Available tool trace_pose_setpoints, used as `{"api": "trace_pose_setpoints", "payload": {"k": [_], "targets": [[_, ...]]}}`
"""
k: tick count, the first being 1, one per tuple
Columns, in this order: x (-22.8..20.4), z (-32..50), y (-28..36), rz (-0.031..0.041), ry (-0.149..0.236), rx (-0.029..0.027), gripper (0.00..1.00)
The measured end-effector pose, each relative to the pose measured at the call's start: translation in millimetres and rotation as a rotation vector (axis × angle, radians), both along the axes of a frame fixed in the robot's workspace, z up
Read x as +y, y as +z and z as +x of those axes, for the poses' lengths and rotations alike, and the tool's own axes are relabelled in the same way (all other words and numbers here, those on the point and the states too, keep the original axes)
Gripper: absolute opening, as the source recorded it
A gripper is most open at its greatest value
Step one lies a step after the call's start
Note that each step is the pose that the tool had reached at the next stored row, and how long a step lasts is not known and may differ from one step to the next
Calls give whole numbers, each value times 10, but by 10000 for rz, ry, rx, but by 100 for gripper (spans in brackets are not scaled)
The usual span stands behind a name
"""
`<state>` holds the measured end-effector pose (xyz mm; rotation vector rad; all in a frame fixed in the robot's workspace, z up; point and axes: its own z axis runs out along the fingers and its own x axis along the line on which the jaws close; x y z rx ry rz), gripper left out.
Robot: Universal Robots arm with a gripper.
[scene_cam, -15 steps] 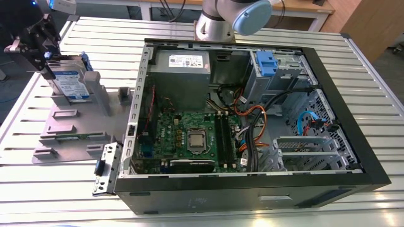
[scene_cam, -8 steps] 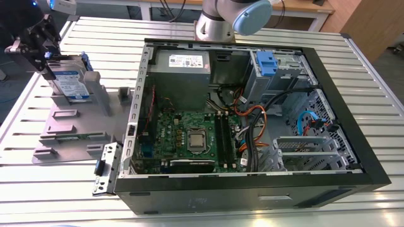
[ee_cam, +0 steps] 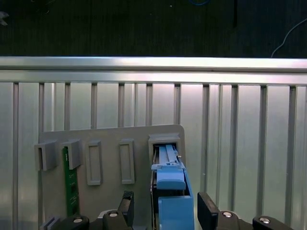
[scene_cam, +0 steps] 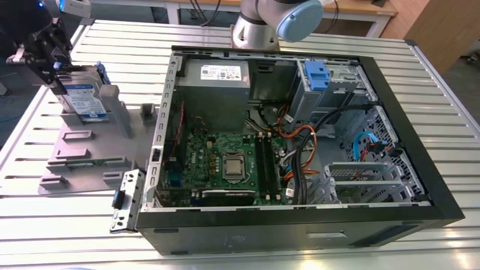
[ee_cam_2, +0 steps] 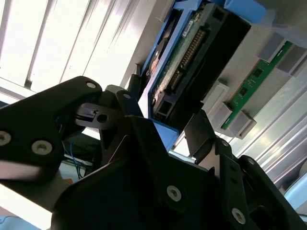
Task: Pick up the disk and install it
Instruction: 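Pick up the disk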
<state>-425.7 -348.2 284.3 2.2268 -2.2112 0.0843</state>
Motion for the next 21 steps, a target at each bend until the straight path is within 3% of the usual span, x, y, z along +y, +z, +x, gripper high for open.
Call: {"api": "trace_pose_setpoints", "payload": {"k": [1,5,17,21], "targets": [[0,0,0,0,0,0,63],[0,0,-1,-1,0,0,39],[0,0,-6,1,0,-2,36],[0,0,20,1,0,-1,36]]}}
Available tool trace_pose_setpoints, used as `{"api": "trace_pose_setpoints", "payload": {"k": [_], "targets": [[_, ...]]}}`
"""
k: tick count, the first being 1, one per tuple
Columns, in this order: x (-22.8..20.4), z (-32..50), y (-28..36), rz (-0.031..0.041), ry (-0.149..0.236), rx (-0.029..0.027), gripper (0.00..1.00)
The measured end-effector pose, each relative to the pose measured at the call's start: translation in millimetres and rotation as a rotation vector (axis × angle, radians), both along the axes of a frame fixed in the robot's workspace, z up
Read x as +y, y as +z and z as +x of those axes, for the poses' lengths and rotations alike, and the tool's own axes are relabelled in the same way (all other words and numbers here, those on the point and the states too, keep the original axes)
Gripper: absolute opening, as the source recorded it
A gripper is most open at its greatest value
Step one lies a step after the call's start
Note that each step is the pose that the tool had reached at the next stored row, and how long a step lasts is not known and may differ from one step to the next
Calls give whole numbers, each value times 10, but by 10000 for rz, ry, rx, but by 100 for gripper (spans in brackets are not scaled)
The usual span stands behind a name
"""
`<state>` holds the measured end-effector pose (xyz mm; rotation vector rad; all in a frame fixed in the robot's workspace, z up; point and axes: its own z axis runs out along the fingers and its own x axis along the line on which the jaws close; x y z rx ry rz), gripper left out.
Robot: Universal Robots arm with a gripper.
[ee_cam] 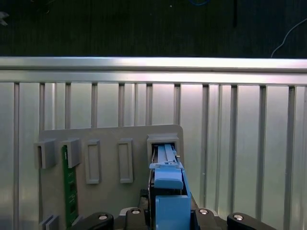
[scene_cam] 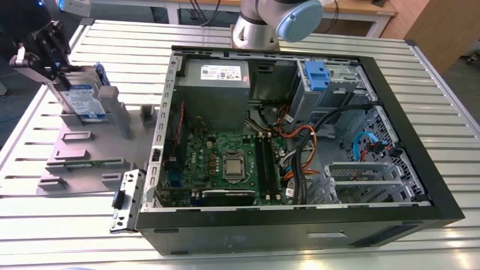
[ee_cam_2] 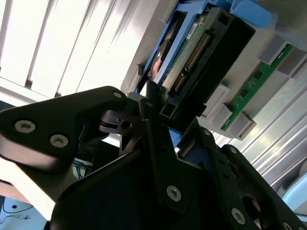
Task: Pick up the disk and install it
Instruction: 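Pick up the disk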
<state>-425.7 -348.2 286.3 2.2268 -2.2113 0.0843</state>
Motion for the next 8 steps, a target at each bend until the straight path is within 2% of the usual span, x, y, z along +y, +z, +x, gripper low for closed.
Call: {"api": "trace_pose_setpoints", "payload": {"k": [8], "targets": [[0,0,83,4,0,0,36]]}}
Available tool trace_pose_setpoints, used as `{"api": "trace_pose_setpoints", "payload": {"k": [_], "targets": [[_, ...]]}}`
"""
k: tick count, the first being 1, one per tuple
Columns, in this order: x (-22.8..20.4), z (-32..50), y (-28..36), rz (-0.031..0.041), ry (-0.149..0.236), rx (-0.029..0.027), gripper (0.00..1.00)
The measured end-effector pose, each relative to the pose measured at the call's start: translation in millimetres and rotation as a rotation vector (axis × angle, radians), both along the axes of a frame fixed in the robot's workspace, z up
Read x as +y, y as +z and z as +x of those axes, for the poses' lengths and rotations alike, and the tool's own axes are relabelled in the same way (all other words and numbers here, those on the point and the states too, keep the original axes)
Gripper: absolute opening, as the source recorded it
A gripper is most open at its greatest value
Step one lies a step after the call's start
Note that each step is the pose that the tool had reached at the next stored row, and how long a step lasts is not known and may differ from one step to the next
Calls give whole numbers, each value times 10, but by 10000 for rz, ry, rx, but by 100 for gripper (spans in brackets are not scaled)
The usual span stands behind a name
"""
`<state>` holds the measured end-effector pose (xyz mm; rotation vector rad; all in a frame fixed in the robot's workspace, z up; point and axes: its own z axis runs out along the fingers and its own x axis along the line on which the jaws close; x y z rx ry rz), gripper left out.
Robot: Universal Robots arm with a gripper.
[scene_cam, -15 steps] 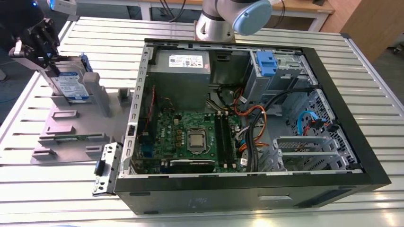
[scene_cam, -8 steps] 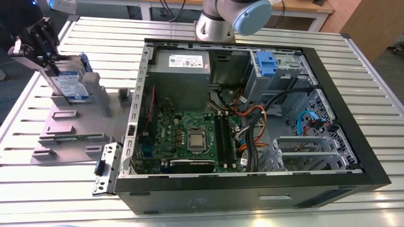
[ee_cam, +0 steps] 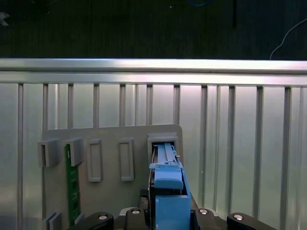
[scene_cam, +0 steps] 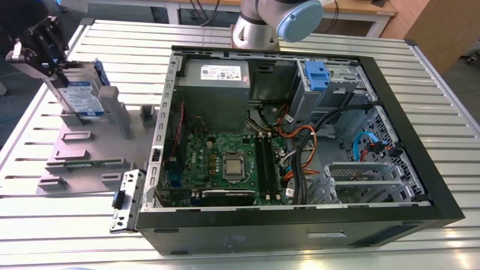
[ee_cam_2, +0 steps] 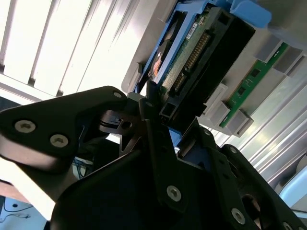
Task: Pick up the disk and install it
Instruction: 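Pick up the disk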
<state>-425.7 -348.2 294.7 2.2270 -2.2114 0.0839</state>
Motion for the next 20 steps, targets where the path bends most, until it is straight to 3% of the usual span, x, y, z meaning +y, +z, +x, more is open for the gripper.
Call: {"api": "trace_pose_setpoints", "payload": {"k": [20], "targets": [[0,0,134,4,0,1,36]]}}
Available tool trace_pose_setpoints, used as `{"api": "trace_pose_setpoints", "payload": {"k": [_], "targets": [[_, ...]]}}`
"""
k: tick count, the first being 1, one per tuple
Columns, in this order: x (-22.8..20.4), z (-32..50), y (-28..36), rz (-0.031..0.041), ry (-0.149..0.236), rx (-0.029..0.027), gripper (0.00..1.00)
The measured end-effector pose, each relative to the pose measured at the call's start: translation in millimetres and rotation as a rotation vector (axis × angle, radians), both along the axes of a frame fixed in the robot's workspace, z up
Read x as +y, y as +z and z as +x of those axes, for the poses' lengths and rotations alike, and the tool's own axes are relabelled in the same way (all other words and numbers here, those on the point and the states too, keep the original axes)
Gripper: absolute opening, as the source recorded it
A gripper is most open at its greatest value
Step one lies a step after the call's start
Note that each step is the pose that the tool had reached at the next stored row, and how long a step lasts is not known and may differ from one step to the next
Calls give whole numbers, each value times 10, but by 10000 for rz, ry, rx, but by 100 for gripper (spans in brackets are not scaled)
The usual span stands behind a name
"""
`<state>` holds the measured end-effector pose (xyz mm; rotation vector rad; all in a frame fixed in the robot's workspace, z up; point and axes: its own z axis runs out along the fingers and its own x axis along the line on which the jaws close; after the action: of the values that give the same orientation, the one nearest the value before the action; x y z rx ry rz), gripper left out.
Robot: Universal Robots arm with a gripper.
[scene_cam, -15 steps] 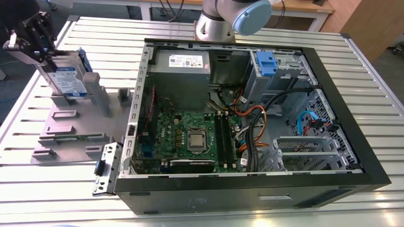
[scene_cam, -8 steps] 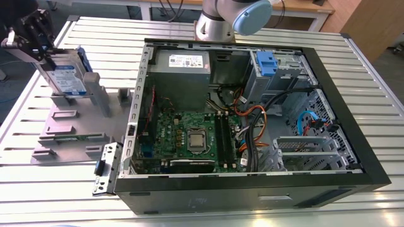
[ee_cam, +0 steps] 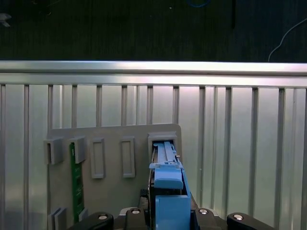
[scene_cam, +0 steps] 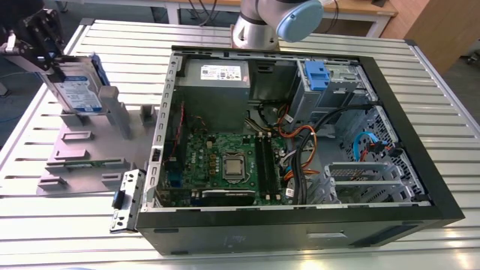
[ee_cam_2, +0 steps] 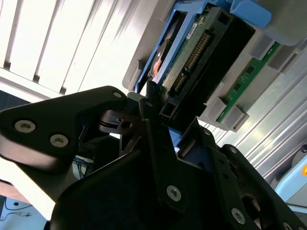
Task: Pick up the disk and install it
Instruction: 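Pick up the disk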
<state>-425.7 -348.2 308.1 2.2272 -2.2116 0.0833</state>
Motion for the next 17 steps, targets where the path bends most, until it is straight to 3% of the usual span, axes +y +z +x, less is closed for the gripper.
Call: {"api": "trace_pose_setpoints", "payload": {"k": [17], "targets": [[0,0,129,0,0,-1,36]]}}
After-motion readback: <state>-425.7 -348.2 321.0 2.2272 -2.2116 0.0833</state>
